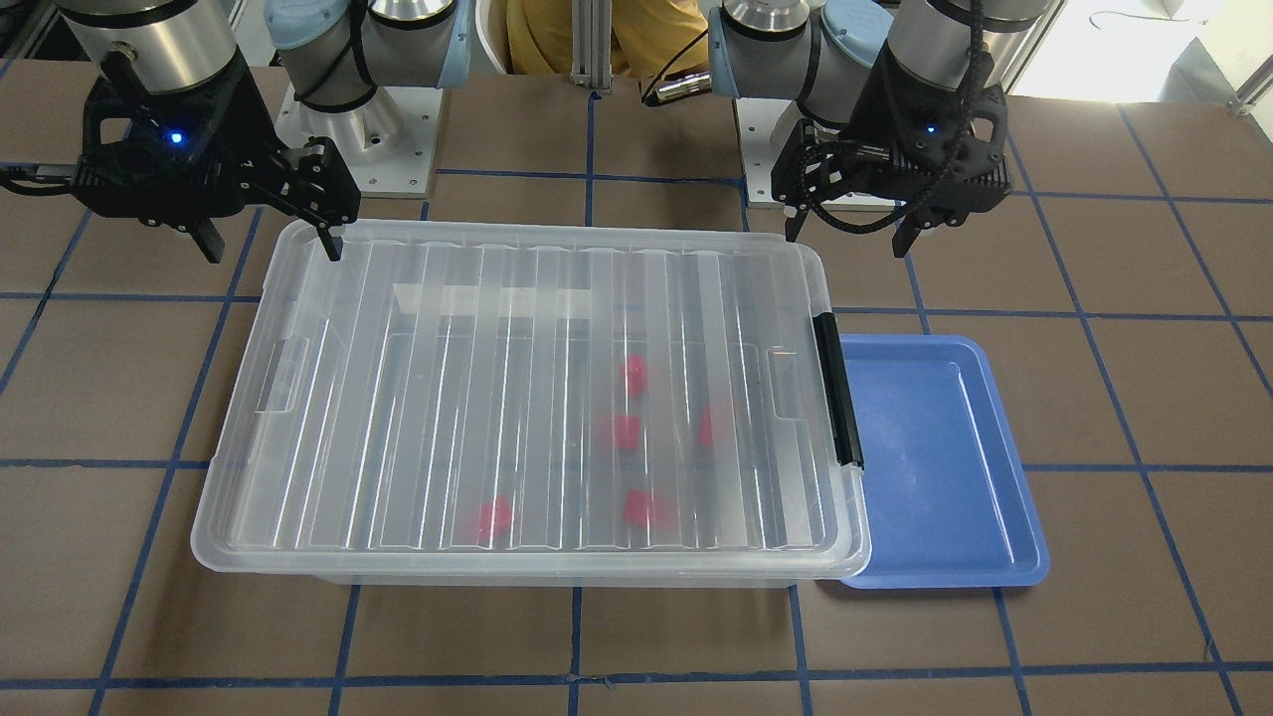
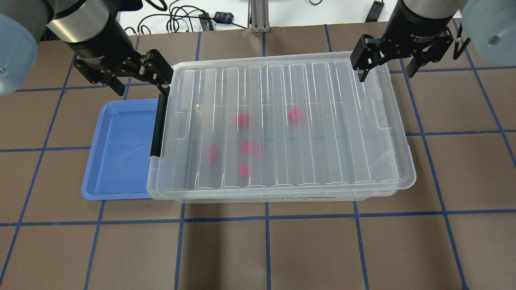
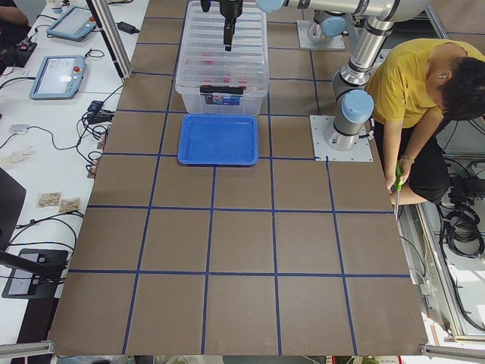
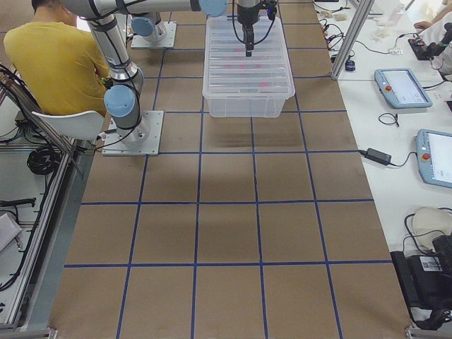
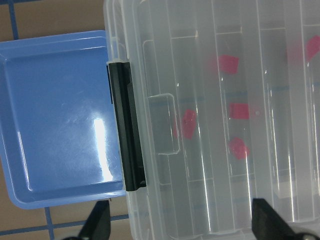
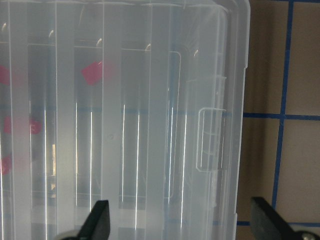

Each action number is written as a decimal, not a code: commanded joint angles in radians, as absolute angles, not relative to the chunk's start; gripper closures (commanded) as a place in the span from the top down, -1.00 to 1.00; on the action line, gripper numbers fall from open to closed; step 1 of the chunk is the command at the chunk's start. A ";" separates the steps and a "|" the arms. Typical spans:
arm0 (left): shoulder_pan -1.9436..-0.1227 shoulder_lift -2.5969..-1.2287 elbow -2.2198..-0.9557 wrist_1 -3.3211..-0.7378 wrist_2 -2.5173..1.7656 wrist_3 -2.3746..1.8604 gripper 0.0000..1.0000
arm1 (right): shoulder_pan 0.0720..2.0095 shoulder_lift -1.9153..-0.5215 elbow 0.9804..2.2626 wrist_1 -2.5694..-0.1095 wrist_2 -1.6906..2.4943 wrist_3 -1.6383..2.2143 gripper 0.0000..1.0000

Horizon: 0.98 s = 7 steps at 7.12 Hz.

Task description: Place red block in blue tray from box

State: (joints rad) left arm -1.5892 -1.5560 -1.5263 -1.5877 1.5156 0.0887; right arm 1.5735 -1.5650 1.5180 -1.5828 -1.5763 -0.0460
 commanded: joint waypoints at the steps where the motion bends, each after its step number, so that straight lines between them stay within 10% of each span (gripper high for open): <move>1: -1.589 -1.555 -1.526 -1.588 1.516 0.089 1.00 | 1.568 -1.566 1.522 -1.575 -1.575 -0.046 1.00; 7: -1.589 -1.552 -1.529 -1.589 1.517 0.089 1.00 | 1.384 -1.534 1.730 -1.742 -1.571 -0.233 1.00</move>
